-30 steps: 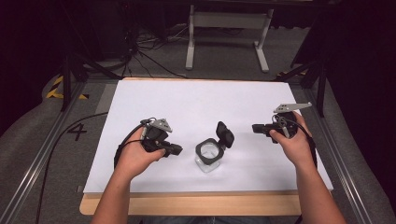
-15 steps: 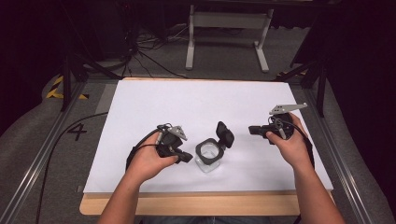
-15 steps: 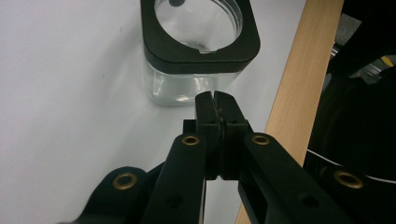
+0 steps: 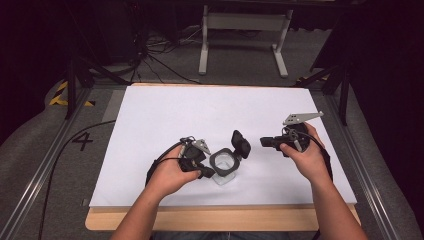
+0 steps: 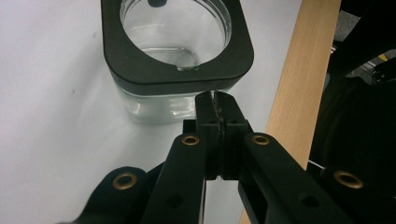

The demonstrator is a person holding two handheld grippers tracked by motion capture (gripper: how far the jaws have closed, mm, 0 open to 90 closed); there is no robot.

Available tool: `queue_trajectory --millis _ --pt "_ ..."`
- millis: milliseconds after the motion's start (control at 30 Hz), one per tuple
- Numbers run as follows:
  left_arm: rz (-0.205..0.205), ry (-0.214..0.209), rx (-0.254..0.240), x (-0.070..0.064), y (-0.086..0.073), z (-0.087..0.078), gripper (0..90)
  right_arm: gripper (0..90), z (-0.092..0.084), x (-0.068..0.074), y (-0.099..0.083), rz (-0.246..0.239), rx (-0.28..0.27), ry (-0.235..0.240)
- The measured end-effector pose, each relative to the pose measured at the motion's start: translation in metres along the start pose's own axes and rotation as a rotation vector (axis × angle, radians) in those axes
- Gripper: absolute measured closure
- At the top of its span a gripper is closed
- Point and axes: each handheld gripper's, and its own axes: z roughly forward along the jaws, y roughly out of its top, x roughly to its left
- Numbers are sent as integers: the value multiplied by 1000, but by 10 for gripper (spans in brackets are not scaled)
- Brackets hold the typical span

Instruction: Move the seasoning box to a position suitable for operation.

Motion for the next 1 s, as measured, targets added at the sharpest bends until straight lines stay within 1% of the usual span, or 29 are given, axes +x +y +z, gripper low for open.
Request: queue_trajectory --millis 133,233,367,400,433,467,533,667,833,1000 --pt "3 -1 7 0 0 2 895 900 0 1 0 4 -2 7" --pt "-2 -3 10 0 0 2 895 899 -1 3 1 1 -21 9" --pt "-1 -4 11 1 0 2 894 899 -5 8 5 -17 -58 14" --pt "-1 -4 11 1 0 2 893 899 -5 8 5 -17 -58 14" --pt "-4 -3 7 0 0 3 892 899 -7 11 7 -25 -93 15" --pt "-4 -3 8 0 0 3 892 899 -7 11 7 -25 -93 15" --pt "-4 -3 8 0 0 3 892 899 -10 14 9 -24 -134 19" --pt "-5 -2 12 0 1 4 892 899 -13 21 12 -34 -172 36" --pt "0 -1 15 0 1 4 892 899 -8 30 15 -61 -166 48" --pt "1 -1 15 -1 1 4 892 899 -1 37 16 -74 -151 65"
